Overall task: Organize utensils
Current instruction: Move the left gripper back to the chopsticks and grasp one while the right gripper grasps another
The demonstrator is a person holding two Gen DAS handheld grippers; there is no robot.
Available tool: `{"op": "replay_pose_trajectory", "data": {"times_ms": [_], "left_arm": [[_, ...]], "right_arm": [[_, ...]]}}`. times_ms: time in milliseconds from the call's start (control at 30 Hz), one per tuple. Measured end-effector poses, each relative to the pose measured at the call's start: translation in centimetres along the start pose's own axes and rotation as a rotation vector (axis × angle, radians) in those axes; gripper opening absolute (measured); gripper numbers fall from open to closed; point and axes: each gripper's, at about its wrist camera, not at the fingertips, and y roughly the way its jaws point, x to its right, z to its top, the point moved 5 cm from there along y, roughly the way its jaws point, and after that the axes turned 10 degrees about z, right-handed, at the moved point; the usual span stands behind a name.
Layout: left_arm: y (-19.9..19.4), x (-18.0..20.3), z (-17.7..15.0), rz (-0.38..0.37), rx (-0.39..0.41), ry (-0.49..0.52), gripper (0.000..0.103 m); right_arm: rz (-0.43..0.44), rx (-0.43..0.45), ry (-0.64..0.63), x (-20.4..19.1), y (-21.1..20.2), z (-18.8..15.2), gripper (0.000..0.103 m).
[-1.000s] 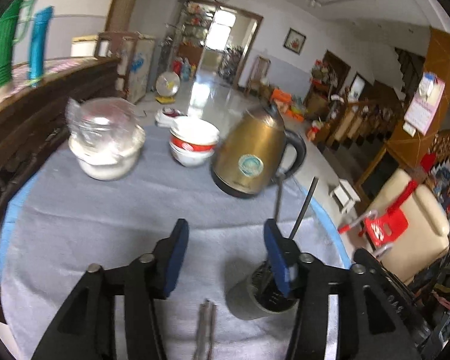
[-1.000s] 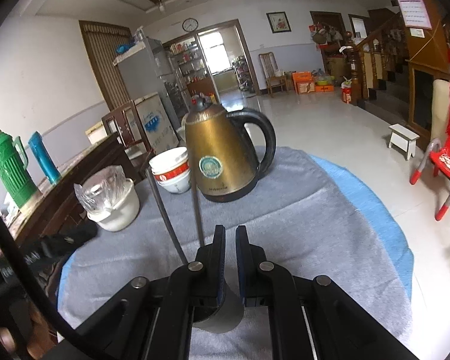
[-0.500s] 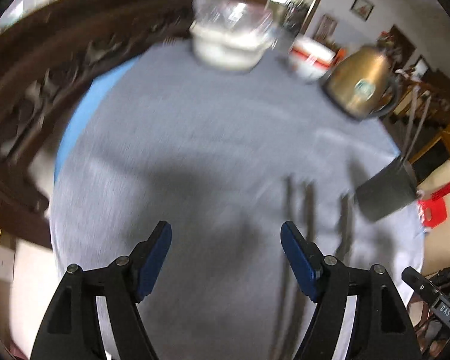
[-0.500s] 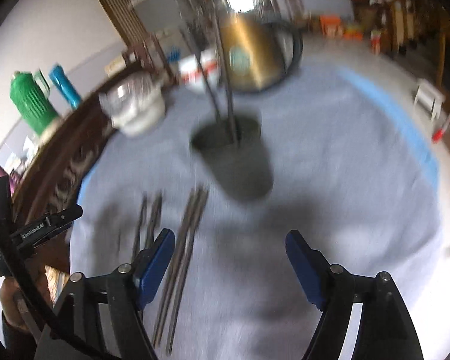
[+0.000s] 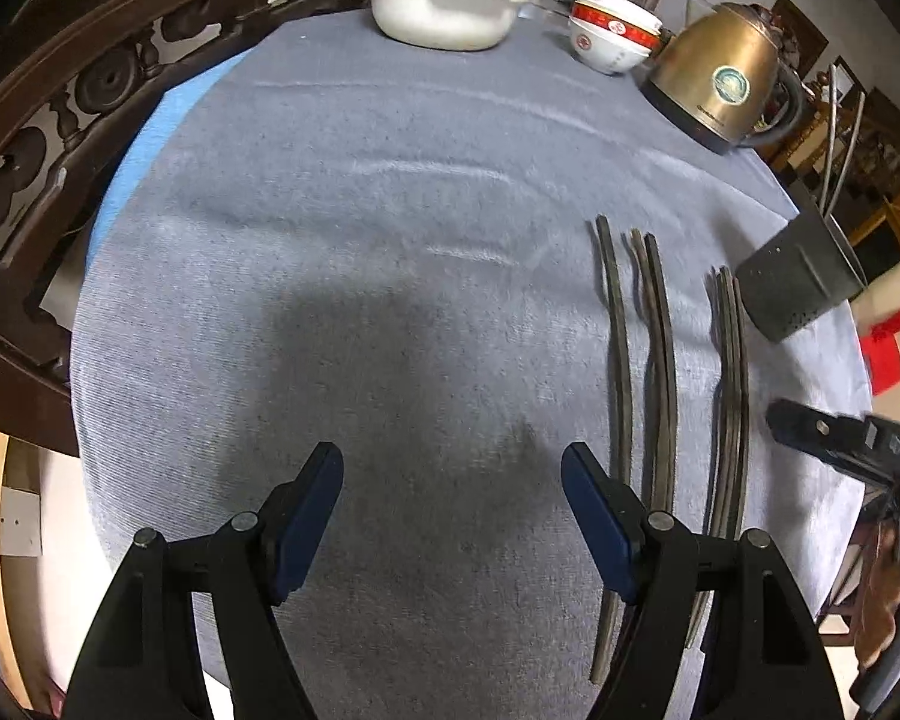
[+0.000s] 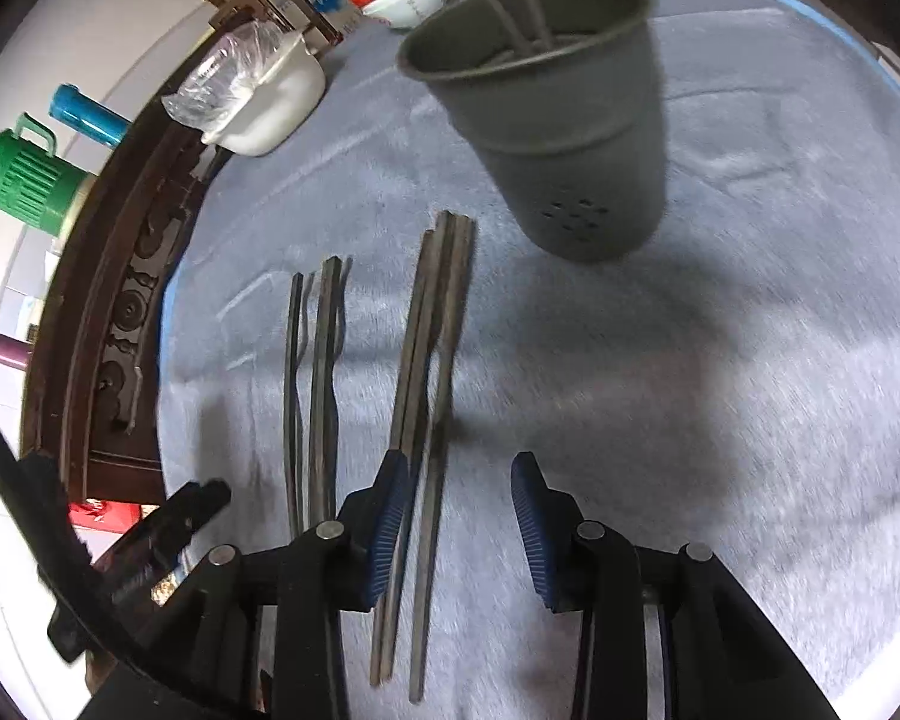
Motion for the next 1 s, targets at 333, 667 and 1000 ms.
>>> {"op": "replay_pose_trajectory", "data": {"times_ms": [333, 667, 1000], "left_arm": [[0.6, 0.8, 0.1, -0.010, -0.018, 0.030, 0.076], [0.6, 2.0, 1.8, -0.064, -0.096, 0.012, 0.076], [2.7, 6.9, 5.9, -0.029, -0.239, 0.095, 0.060]], "right_arm": [[-0.051, -0.072, 0.008, -0.3, 2.6, 0.5, 0.008], [-0.118, -0.122, -0.061, 2.0, 0.6, -0.2, 0.006], [-0.059, -0.104, -0.053, 3.4, -0.2, -0.6, 0.008]]}}
